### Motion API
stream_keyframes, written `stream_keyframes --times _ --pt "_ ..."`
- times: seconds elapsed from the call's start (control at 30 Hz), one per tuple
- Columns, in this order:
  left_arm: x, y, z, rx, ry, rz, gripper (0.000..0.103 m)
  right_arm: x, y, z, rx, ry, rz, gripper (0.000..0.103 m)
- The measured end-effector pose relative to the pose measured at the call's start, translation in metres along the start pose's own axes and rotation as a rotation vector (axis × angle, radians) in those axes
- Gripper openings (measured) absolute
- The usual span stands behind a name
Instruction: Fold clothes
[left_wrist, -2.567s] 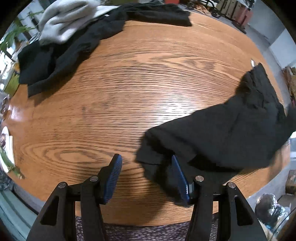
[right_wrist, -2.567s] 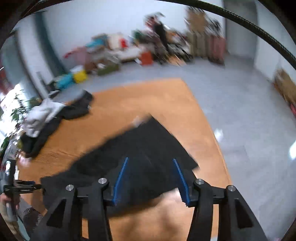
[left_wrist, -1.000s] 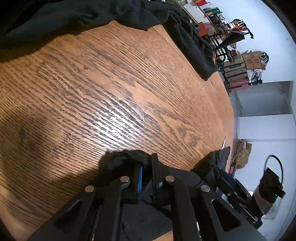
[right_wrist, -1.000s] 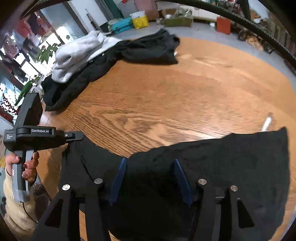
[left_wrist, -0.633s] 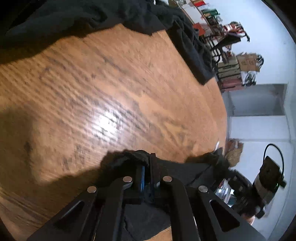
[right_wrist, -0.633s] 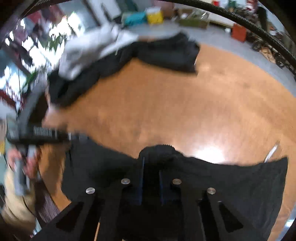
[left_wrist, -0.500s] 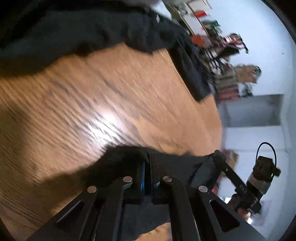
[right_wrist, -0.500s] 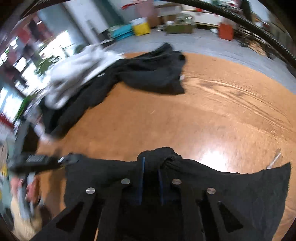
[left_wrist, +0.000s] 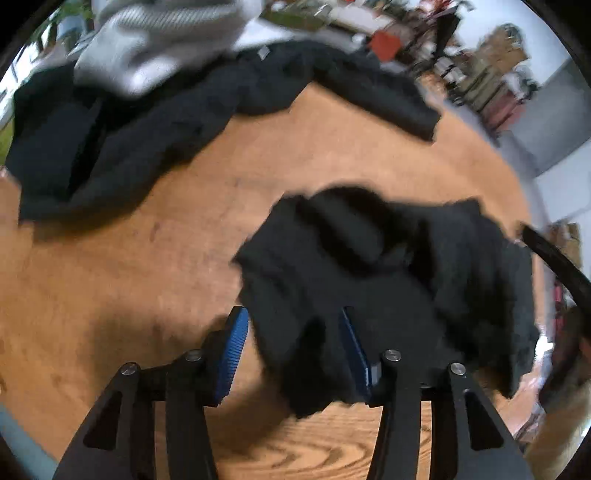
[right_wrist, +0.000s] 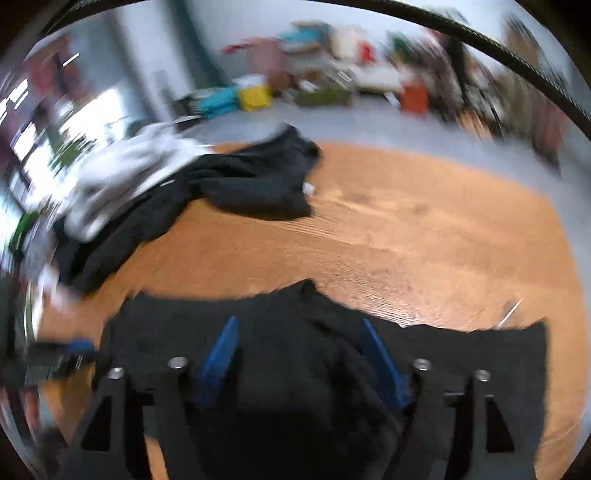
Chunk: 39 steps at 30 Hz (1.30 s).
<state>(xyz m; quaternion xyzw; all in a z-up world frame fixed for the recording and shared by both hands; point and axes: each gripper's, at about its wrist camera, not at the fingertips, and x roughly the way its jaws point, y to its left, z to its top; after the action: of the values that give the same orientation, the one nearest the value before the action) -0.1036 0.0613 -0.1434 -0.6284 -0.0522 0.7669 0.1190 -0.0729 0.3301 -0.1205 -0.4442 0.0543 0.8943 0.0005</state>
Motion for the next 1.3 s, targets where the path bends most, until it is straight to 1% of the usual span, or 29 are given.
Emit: stream_keyframes --times 0.03,0.07,0.1,0.17,0.23,0.27,0.3,0.4,0.43,0.5,0.53,0.57,0.63,0.67,0.73,0.8,0.83,0.87,0.9,0.93,0.97,1.03,1.07,1.13,1.17,1.23,1.3 --pt "0.001 0.006 -0.001 -0.056 -0.004 -0.02 0.053 -0.01 0.012 -0.008 -0.069 -0.021 0.003 0.087" --pt "0.002 0.012 -0.001 -0.111 -0.016 -0.043 0.054 -0.016 0.026 -0.016 -0.135 -0.03 0.004 0.087" --pt "0.002 0.018 -0.002 -0.164 -0.016 -0.072 0.054 -0.016 0.037 -0.022 -0.173 -0.026 0.01 0.087" --pt "0.007 0.028 -0.002 -0.246 0.025 -0.152 0.054 -0.01 0.059 -0.035 -0.248 0.009 0.026 0.087" --pt "0.01 0.03 -0.001 -0.272 0.05 -0.204 0.054 -0.004 0.073 -0.05 -0.299 0.056 0.028 0.087" --pt "0.008 0.027 0.001 -0.249 0.04 -0.196 0.054 -0.002 0.078 -0.061 -0.322 0.077 0.024 0.087" --pt "0.004 0.02 0.005 -0.205 0.019 -0.18 0.054 -0.002 0.08 -0.069 -0.333 0.081 0.019 0.087" --pt "-0.008 -0.012 0.02 -0.022 -0.043 -0.156 0.054 -0.007 0.077 -0.09 -0.364 0.075 -0.014 0.087" --pt "-0.011 -0.027 0.026 0.044 -0.055 -0.15 0.054 -0.011 0.071 -0.095 -0.346 0.073 -0.016 0.087" --pt "-0.014 -0.052 0.034 0.105 -0.072 -0.143 0.054 -0.02 0.057 -0.105 -0.3 0.069 -0.018 0.087" --pt "-0.012 -0.064 0.041 0.118 -0.083 -0.137 0.054 -0.028 0.042 -0.107 -0.227 0.066 -0.012 0.087" --pt "-0.014 -0.067 0.05 0.124 -0.09 -0.129 0.054 -0.034 0.026 -0.11 -0.153 0.063 -0.009 0.087" --pt "0.0 -0.088 0.06 0.163 -0.102 -0.084 0.054 -0.043 -0.01 -0.119 0.005 0.069 -0.049 0.087" --pt "0.003 -0.093 0.059 0.185 -0.101 -0.068 0.054 -0.05 -0.039 -0.127 0.11 0.066 -0.075 0.087" --pt "0.017 -0.108 0.056 0.249 -0.081 -0.018 0.054 -0.057 -0.088 -0.139 0.279 0.056 -0.117 0.087" --pt "0.042 -0.12 0.045 0.3 -0.045 0.062 0.055 -0.061 -0.122 -0.146 0.371 0.06 -0.161 0.085" --pt "0.055 -0.126 0.04 0.325 -0.026 0.103 0.055 -0.061 -0.134 -0.148 0.394 0.062 -0.177 0.084" --pt "0.058 -0.128 0.035 0.343 -0.067 0.119 0.057 -0.059 -0.141 -0.149 0.404 0.064 -0.181 0.084" --pt "0.059 -0.127 0.032 0.343 -0.087 0.127 0.06 -0.056 -0.148 -0.149 0.412 0.067 -0.184 0.083" --pt "0.061 -0.125 0.029 0.34 -0.1 0.133 0.06 -0.049 -0.147 -0.147 0.405 0.071 -0.177 0.083" --pt "0.062 -0.122 0.029 0.329 -0.105 0.124 0.06 -0.042 -0.146 -0.145 0.396 0.075 -0.171 0.083" --pt "0.064 -0.119 0.028 0.323 -0.084 0.131 0.06 -0.029 -0.139 -0.142 0.355 0.091 -0.166 0.082" --pt "0.065 -0.12 0.026 0.335 -0.069 0.149 0.061 -0.022 -0.132 -0.14 0.317 0.116 -0.189 0.084" --pt "0.066 -0.117 0.022 0.341 -0.053 0.155 0.061 -0.007 -0.116 -0.138 0.242 0.167 -0.235 0.09" --pt "0.066 -0.114 0.02 0.337 -0.048 0.151 0.061 -0.002 -0.11 -0.136 0.215 0.191 -0.251 0.089" --pt "0.066 -0.107 0.014 0.326 -0.039 0.143 0.062 -0.005 -0.112 -0.136 0.241 0.227 -0.224 0.09" --pt "0.067 -0.103 0.004 0.333 -0.029 0.158 0.062 -0.011 -0.111 -0.139 0.229 0.259 -0.206 0.09"
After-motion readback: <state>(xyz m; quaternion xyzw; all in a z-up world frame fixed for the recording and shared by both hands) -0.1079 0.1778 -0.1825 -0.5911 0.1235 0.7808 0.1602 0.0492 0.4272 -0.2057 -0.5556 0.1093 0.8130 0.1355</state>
